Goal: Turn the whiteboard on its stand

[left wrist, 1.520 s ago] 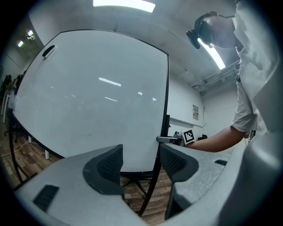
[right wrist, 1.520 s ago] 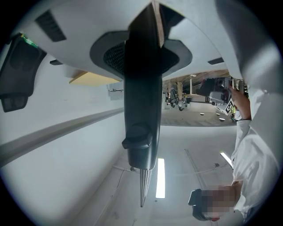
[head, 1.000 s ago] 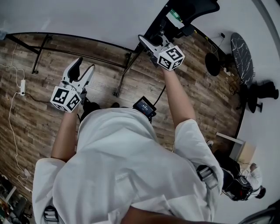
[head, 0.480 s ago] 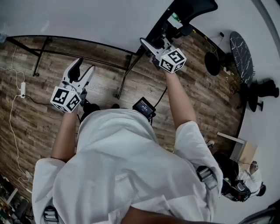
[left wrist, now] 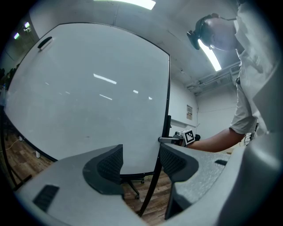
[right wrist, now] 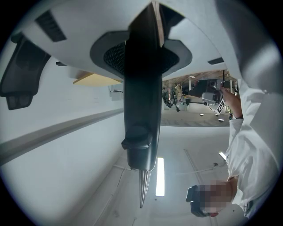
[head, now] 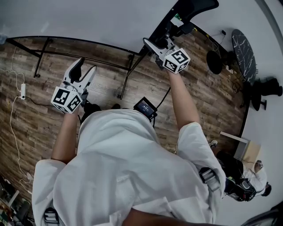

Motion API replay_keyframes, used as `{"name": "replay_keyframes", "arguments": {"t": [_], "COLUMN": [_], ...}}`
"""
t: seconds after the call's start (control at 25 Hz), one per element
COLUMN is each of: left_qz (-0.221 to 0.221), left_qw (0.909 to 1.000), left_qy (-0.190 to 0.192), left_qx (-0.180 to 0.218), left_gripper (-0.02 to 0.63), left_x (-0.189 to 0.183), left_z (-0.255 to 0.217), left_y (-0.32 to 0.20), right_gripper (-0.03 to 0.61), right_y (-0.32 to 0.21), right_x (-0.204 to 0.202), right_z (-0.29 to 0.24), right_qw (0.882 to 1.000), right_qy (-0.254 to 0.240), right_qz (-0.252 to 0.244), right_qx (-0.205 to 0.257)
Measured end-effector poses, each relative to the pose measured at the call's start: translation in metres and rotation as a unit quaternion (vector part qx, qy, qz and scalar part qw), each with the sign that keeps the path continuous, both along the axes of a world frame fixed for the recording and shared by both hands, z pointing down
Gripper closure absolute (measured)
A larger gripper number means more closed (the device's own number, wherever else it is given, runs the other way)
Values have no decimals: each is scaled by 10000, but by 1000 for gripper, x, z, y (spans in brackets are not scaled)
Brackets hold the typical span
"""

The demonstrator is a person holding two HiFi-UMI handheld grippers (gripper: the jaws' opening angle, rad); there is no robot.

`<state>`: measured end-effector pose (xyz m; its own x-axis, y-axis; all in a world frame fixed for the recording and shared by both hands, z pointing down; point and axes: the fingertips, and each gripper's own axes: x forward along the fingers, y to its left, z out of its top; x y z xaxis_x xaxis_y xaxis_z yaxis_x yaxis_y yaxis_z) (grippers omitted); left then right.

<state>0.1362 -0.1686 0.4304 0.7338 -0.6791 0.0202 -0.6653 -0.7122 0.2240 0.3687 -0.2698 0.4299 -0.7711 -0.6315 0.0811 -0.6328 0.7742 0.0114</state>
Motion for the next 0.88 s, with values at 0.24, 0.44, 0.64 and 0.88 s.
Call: {"name": "replay_keyframes", "arguments": {"t": [0.24, 0.44, 0.64, 0.88], "left_qz": [39, 106, 186, 314], "left_qw": [10000, 9999, 9998, 9995], "left_qy": [-26, -22, -29, -60], "left_qx": [-8, -30, -43, -62], "left_gripper": [368, 368, 368, 368], "left_x": [12, 20, 31, 35], "left_z": [-1, -1, -2, 3], "left_y": [4, 5, 9, 19], "right_gripper": [416, 416, 416, 416], "right_y": [5, 9, 12, 23], "right_x": [15, 23, 34, 40], "right_z": [-1, 0, -1, 0], "right_qw": [10000, 10000, 10000, 10000], "right_qy": [-20, -9, 1, 20], "right_qz": [9, 16, 31, 80], "right_qx": [6, -17, -5, 10]}}
